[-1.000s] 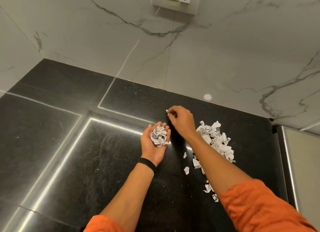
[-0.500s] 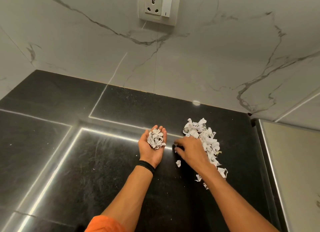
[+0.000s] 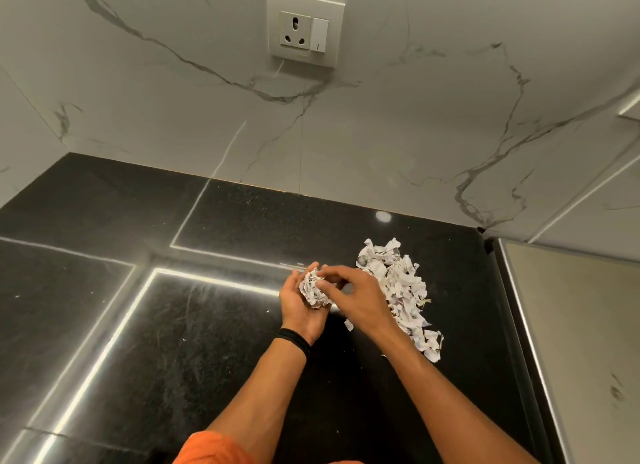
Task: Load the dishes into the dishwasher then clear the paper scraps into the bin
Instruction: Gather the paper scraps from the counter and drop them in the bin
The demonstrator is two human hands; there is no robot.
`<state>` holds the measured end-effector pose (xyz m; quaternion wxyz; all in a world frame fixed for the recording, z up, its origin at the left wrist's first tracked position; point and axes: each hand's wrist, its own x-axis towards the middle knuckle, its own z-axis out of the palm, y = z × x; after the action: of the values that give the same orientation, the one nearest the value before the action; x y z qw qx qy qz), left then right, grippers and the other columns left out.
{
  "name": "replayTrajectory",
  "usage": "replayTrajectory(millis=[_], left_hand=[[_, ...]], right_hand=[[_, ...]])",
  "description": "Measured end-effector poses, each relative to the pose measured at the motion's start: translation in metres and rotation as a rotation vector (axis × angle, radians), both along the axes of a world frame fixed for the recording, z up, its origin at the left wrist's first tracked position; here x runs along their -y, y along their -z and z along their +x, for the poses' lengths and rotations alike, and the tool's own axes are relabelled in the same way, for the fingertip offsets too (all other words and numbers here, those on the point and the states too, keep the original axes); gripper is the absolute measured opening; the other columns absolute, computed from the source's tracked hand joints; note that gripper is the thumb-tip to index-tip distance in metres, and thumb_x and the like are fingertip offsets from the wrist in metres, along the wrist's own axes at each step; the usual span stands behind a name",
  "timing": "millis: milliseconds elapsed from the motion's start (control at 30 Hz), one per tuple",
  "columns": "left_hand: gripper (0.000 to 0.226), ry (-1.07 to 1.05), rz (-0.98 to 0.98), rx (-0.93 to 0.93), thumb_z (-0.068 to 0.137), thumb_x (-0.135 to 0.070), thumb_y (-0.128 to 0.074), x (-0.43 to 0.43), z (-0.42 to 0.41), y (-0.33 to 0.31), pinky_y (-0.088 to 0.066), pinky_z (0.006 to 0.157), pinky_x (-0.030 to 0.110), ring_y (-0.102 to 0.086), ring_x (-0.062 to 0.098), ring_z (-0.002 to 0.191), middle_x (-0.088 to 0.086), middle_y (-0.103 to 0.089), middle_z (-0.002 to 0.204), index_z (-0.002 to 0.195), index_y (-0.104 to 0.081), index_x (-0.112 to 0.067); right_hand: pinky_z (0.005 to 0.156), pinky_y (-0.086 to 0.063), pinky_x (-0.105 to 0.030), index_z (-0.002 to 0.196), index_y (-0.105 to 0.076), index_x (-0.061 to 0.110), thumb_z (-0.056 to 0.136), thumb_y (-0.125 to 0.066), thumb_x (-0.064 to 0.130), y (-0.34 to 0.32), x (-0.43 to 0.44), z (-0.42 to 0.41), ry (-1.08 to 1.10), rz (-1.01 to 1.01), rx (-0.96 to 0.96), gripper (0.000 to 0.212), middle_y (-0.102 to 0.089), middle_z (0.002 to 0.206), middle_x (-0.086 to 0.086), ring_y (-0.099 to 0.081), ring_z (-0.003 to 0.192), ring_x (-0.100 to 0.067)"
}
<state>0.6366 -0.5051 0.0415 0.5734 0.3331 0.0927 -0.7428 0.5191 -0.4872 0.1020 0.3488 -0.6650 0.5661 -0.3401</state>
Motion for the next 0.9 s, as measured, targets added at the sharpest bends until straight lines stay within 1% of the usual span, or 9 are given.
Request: replayTrajectory(millis=[100, 200, 300, 400, 567, 700, 767, 833, 900], left_hand=[[0.043, -0.002, -0.007, -0.016, 0.104, -0.037, -0.042, -0.004, -0.004, -0.006, -0.045, 0.108, 0.050, -0.064, 0.036, 0.109, 0.023, -0.065, 0.120, 0.121, -0.064, -0.003], [0.044, -0.021, 0.000, -0.060, 0.104, -0.035, -0.045, -0.009, -0.001, -0.008, -0.051, 0.101, 0.046, -0.065, 0.034, 0.114, 0.022, -0.064, 0.129, 0.129, -0.061, -0.002], [0.043, -0.035, 0.013, -0.083, 0.103, -0.033, -0.046, -0.012, 0.002, -0.008, -0.052, 0.099, 0.046, -0.064, 0.034, 0.113, 0.022, -0.063, 0.129, 0.127, -0.062, -0.001], [0.044, -0.024, 0.027, -0.075, 0.103, -0.033, -0.046, -0.014, 0.003, -0.004, -0.052, 0.098, 0.047, -0.065, 0.034, 0.110, 0.021, -0.066, 0.122, 0.130, -0.060, -0.001], [0.047, 0.002, 0.019, -0.015, 0.103, -0.034, -0.047, -0.026, 0.004, 0.000, -0.052, 0.100, 0.046, -0.064, 0.034, 0.115, 0.022, -0.063, 0.129, 0.133, -0.058, 0.000], [0.041, 0.058, 0.011, 0.006, 0.103, -0.035, -0.048, -0.035, -0.007, 0.003, -0.054, 0.094, 0.042, -0.067, 0.030, 0.106, 0.020, -0.063, 0.125, 0.122, -0.063, -0.002], [0.037, 0.105, -0.008, 0.006, 0.102, -0.036, -0.048, -0.042, -0.020, 0.000, -0.057, 0.085, 0.041, -0.069, 0.029, 0.095, 0.018, -0.067, 0.112, 0.112, -0.066, -0.005], [0.038, 0.155, -0.018, -0.004, 0.102, -0.039, -0.047, -0.049, -0.033, -0.005, -0.058, 0.080, 0.041, -0.071, 0.029, 0.091, 0.016, -0.070, 0.102, 0.106, -0.068, -0.007], [0.042, 0.179, -0.013, -0.030, 0.101, -0.040, -0.048, -0.050, -0.042, -0.008, -0.055, 0.088, 0.042, -0.070, 0.031, 0.099, 0.019, -0.071, 0.111, 0.108, -0.070, -0.005]], right_hand=[[0.082, -0.052, -0.017, 0.105, -0.077, 0.030, 0.096, -0.068, 0.025, 0.000, -0.003, -0.010, 0.071, -0.018, -0.033, 0.014, -0.074, 0.096, 0.018, -0.067, 0.092, 0.002], [0.084, -0.053, -0.020, 0.104, -0.076, 0.029, 0.095, -0.068, 0.023, 0.010, -0.013, -0.031, 0.118, 0.013, -0.193, 0.013, -0.073, 0.097, 0.018, -0.065, 0.089, 0.003], [0.089, -0.052, -0.030, 0.114, -0.075, 0.022, 0.095, -0.068, 0.021, 0.029, -0.031, -0.039, -0.048, 0.021, -0.444, 0.021, -0.072, 0.107, 0.007, -0.064, 0.093, -0.007], [0.085, -0.050, -0.039, 0.112, -0.075, 0.016, 0.094, -0.062, 0.012, 0.048, -0.047, -0.032, -0.185, -0.047, -0.571, 0.022, -0.068, 0.106, -0.003, -0.060, 0.098, -0.022], [0.080, -0.051, -0.037, 0.101, -0.074, 0.017, 0.091, -0.063, 0.012, 0.060, -0.062, -0.028, -0.028, -0.057, -0.491, 0.015, -0.063, 0.096, 0.003, -0.058, 0.091, -0.016], [0.078, -0.054, -0.026, 0.095, -0.074, 0.024, 0.089, -0.072, 0.021, 0.036, -0.063, -0.027, 0.236, -0.043, -0.158, 0.007, -0.065, 0.091, 0.014, -0.063, 0.086, -0.004], [0.081, -0.052, -0.019, 0.099, -0.075, 0.026, 0.088, -0.074, 0.020, 0.016, -0.061, -0.020, 0.203, -0.069, -0.029, 0.013, -0.068, 0.094, 0.015, -0.065, 0.091, -0.003], [0.086, -0.047, -0.016, 0.102, -0.075, 0.028, 0.086, -0.076, 0.022, 0.005, -0.058, -0.016, 0.122, -0.093, -0.045, 0.017, -0.070, 0.099, 0.017, -0.063, 0.097, -0.002], [0.090, -0.044, -0.016, 0.102, -0.075, 0.031, 0.087, -0.075, 0.027, 0.004, -0.053, -0.024, 0.168, -0.089, -0.057, 0.015, -0.070, 0.102, 0.019, -0.060, 0.102, -0.002]])
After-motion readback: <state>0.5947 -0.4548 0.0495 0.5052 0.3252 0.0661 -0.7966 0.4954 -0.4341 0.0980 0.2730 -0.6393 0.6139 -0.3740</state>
